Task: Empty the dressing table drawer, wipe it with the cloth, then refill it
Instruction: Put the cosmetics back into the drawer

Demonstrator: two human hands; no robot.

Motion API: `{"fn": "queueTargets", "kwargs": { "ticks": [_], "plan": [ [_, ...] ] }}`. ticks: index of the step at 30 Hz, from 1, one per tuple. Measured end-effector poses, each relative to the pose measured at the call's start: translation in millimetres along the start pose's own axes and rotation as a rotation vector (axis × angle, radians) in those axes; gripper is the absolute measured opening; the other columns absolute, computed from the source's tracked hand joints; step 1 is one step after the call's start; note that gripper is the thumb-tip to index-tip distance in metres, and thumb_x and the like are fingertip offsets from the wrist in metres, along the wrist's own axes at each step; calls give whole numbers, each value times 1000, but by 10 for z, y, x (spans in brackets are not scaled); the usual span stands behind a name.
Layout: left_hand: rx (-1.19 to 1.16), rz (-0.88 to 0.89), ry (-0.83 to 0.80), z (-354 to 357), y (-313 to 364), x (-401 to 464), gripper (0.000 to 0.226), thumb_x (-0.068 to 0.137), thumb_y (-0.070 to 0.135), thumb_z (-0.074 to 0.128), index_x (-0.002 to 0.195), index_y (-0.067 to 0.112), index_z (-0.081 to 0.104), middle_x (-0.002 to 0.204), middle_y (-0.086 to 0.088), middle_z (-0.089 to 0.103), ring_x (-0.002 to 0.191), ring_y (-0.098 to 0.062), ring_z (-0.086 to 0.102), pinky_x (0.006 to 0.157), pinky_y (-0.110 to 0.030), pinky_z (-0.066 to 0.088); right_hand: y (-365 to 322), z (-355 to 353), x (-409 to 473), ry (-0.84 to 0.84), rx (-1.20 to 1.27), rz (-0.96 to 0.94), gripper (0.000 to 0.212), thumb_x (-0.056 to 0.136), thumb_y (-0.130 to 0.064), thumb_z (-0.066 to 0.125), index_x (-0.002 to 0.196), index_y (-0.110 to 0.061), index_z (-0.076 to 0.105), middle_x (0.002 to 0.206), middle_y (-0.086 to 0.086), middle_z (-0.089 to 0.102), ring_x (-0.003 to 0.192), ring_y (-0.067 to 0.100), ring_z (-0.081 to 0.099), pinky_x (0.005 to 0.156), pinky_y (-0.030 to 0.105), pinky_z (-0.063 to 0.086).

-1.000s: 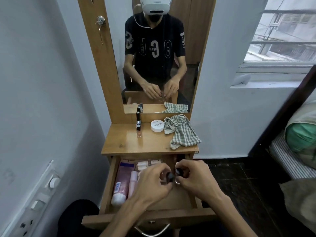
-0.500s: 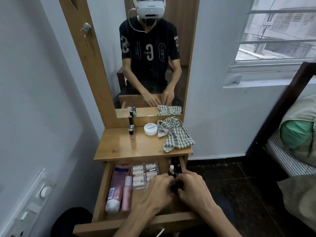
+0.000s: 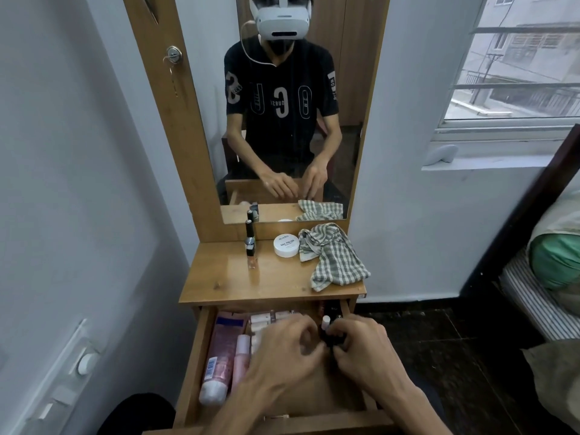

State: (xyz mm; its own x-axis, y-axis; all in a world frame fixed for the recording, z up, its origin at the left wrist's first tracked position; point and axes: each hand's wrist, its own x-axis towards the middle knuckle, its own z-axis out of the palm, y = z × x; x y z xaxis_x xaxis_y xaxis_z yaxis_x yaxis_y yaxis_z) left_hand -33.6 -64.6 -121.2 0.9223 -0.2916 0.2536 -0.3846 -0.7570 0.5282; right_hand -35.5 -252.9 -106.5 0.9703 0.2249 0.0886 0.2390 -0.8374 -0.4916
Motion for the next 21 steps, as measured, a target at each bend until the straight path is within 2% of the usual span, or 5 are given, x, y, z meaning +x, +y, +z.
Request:
{"fn": "queueTargets", "kwargs": {
  "ticks": [3,8,13,16,21],
  "plan": [
    [-6,-82,265,-287,-183,168,9,85,30,71,90,32,65,79,16,61,73,0,57,63,-10,42,-279,-108,245,105,57,-53,9,84,-22,74,91,-27,78,86,-14,72,74,3,64,70,22,54],
    [11,-246,463,-761,-564,637,24,90,13,65,108,28,67,99,13,61,76,-8,59,60,-17,38,-764,-13,879,216,154,-98,26,90,-30,77,114,-20,78,96,-8,77,77,1,64,83,22,56],
    [118,-106,274,-1074,-871,944,61,79,-6,64,132,24,66,125,7,55,102,-12,58,74,-22,47,-1088,212,1414,274,189,-45,39,86,-47,77,115,-21,74,99,-5,74,94,16,68,81,31,52],
    [135,-72,167,-1119,-1003,1039,55,81,-4,66,129,23,69,125,5,57,113,-13,54,87,-29,49,-1182,349,1605,283,188,1,38,84,-49,76,108,-20,69,99,-4,74,97,19,69,83,37,55],
    [123,-64,173,-1101,-1191,1031,51,82,-2,63,127,23,68,115,8,65,108,-12,55,79,-19,36,-1199,483,1707,291,231,46,33,86,-47,76,104,-20,73,100,-3,78,97,19,70,81,35,54]
  ]
}}
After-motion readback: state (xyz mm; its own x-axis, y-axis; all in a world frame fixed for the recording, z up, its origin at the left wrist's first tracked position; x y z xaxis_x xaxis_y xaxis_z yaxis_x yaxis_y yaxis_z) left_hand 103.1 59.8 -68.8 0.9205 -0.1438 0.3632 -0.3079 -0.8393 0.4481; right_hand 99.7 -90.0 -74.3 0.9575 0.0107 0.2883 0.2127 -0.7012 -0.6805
